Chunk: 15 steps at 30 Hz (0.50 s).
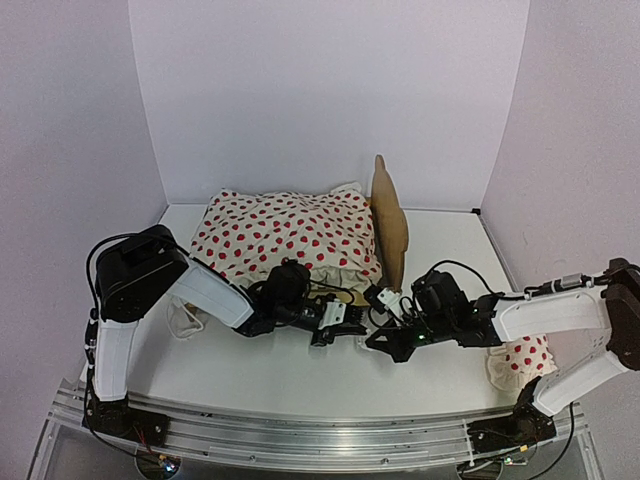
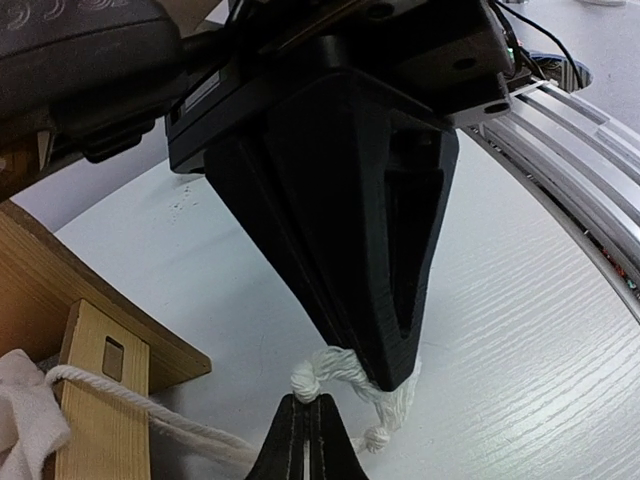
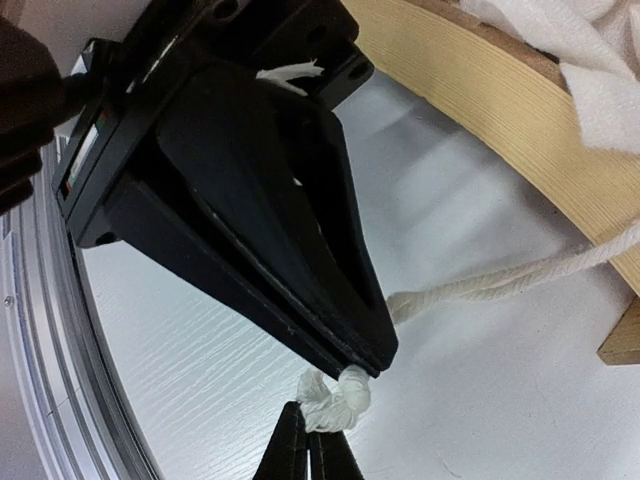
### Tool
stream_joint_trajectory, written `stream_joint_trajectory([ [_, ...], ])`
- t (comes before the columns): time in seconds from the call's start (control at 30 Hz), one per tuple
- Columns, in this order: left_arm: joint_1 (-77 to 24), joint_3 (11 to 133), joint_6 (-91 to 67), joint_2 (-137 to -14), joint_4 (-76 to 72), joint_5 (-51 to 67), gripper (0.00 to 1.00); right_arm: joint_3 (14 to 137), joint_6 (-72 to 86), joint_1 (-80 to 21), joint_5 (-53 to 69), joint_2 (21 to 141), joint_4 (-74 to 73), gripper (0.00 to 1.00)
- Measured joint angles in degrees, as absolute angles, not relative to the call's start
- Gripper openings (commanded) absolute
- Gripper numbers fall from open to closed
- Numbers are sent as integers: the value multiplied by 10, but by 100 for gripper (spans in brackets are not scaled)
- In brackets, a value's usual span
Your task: Set up the pet bed
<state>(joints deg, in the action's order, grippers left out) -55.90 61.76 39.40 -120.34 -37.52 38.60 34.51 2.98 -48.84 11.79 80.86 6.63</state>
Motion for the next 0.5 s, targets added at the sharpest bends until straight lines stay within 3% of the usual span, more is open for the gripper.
stream_joint_trajectory([
  [0.5,-551,605,328,-1203,-387,341,0,302,52,-488,-7,857,52,35],
])
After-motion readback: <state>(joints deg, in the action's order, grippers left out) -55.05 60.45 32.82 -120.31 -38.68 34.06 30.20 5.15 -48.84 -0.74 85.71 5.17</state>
